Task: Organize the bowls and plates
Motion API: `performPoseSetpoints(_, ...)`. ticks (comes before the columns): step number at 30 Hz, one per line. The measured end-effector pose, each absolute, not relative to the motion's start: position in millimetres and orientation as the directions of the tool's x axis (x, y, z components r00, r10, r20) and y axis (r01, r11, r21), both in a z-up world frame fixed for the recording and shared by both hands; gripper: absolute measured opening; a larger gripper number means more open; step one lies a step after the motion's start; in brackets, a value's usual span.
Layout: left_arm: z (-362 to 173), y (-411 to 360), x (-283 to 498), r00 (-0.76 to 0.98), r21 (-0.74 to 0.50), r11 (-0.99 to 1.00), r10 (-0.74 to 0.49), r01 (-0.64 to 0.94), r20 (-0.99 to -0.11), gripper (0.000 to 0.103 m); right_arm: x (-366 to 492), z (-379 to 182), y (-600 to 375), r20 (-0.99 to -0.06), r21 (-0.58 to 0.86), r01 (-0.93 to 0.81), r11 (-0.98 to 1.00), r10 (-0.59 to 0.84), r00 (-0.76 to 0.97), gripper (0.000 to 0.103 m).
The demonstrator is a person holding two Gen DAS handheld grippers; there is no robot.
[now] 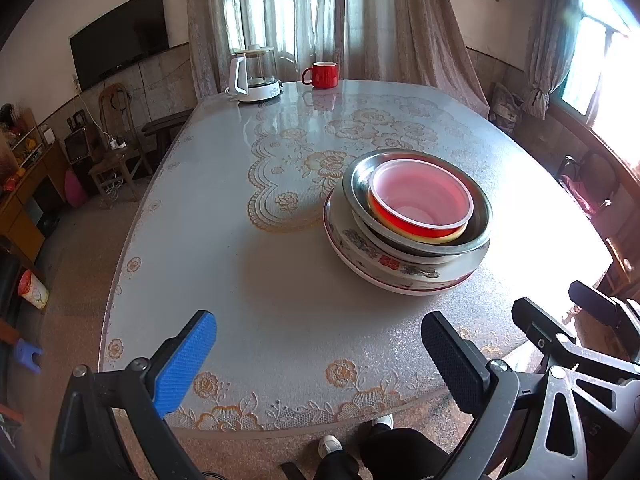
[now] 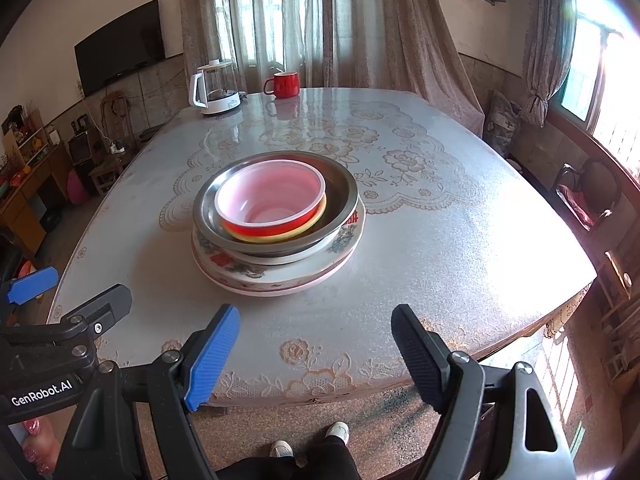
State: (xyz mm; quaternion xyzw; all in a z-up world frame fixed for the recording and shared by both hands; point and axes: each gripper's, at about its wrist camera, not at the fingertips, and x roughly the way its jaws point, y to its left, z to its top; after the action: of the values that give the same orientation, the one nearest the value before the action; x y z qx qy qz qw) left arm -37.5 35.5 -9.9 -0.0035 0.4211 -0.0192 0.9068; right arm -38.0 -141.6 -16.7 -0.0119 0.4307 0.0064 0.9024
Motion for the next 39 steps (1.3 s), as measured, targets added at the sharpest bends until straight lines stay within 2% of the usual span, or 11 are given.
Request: performPoseSetpoints(39, -14.3, 40.9, -26.0, 0.631, -0.031, 0.999, -0.047, 0.036, -0.774, 0.103, -24.2, -20.5, -137.9, -0.789, -0.010, -0.025, 1.000, 0.007, 0.615, 0.080)
